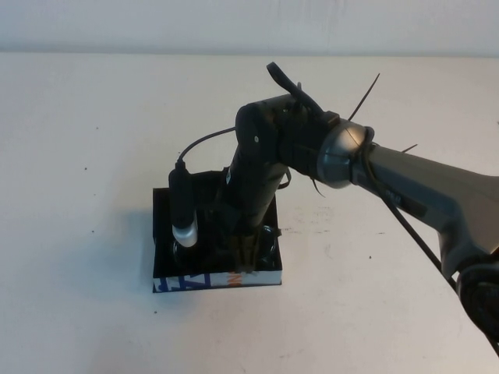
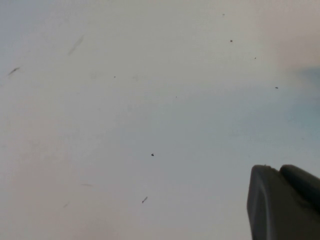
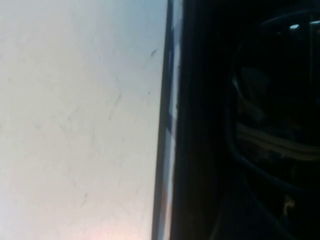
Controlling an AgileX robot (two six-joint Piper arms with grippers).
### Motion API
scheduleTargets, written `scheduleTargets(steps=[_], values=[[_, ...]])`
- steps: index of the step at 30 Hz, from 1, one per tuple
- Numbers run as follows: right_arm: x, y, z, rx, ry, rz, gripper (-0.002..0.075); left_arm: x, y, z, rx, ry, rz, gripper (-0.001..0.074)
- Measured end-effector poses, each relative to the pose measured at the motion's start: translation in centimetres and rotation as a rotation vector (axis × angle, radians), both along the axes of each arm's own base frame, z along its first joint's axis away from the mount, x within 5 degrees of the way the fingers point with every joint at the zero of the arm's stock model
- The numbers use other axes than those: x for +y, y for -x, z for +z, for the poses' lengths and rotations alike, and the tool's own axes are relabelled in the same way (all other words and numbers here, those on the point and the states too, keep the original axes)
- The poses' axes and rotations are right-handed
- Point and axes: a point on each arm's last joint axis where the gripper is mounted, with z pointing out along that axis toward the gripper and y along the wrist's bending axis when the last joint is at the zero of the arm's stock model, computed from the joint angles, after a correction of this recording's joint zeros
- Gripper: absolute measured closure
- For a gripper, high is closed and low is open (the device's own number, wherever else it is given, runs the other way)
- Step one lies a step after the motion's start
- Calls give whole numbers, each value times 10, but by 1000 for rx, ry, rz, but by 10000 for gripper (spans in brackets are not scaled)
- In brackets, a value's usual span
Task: Return glasses to glasses case
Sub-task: Place the glasses in the glasses case
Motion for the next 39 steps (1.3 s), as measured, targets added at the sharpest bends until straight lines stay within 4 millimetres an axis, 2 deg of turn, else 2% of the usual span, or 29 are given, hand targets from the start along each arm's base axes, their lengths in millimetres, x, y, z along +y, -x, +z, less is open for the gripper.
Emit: scheduleTargets(steps=[6,20,23,30,34,39], values=[[8,4,1,-9,-37,3,504,0,0,0,0,0,0,736],[3,6,1,-5,26,30,506,0,0,0,0,0,0,736],[3,6,1,-6,28,30,483,0,0,0,0,0,0,736],[3,6,1,-9,31,31,312,0,0,0,0,0,0,736],[2,6,3,-15,31,32,301,0,0,0,0,0,0,736],[-1,7,15,-40,37,39,328,0,0,0,0,0,0,736]])
